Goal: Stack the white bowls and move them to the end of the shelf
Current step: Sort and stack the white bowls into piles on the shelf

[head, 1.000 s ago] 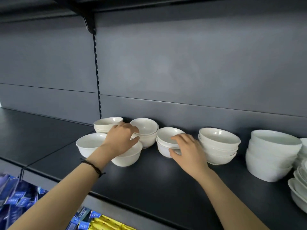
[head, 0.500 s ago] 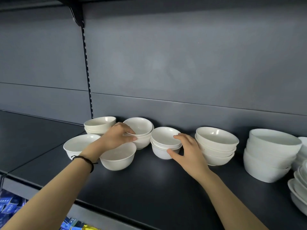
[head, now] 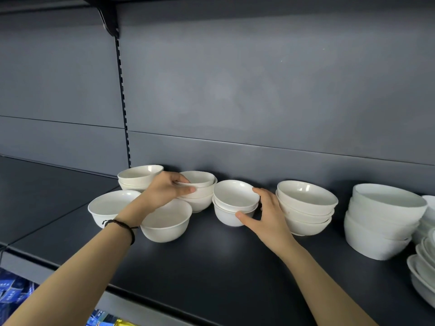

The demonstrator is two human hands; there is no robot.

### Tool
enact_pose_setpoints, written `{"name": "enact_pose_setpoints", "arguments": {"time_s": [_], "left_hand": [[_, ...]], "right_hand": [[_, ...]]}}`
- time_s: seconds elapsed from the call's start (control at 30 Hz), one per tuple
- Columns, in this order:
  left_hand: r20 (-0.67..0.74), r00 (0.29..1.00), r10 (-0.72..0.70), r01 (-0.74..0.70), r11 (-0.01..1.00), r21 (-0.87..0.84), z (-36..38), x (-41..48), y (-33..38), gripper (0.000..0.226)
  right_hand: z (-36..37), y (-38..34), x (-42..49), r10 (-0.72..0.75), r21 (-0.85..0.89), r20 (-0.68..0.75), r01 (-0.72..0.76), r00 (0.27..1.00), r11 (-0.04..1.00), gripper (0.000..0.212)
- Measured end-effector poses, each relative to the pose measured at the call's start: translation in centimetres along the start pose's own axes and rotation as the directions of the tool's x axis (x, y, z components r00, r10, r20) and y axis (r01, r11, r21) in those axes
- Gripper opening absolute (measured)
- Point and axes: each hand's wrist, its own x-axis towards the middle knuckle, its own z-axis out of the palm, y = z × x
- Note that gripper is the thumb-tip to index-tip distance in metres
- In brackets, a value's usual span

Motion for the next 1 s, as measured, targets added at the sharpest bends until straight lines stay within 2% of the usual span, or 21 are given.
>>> {"name": "enact_pose_setpoints", "arguments": {"time_s": [0.27, 0.4, 0.7, 1.0], "left_hand": [[0.052, 0.995, -0.081, 0.085, 0.994, -0.071, -0.5, 0.2, 0.1, 0.017], [0.042, 0.994, -0.099, 0.103, 0.988, -0.111, -0.3, 0.0, 0.4, 0.009], [0.003, 0.997, -0.078, 0.077, 0.989, -0.123, -0.1, 0.0, 0.6, 0.006], [-0.047, 0.997, -0.053, 0.052, 0.998, -0.026, 0.0, 0.4, 1.7, 0.011]], "right_hand": [[0.2, 0.0, 0.0, -0.008, -0.003, 0.000, 0.008, 1.000, 1.000, 0.067], [0.4, 0.1, 0.0, -0.015, -0.003, 0.006, 0.015, 1.000, 1.000, 0.067], [0.5, 0.1, 0.1, -0.023, -0.007, 0.018, 0.023, 1.000, 1.000, 0.068], [0.4, 0.1, 0.0, -0.009, -0.041, 0.024, 0.010, 1.000, 0.999, 0.069]]}}
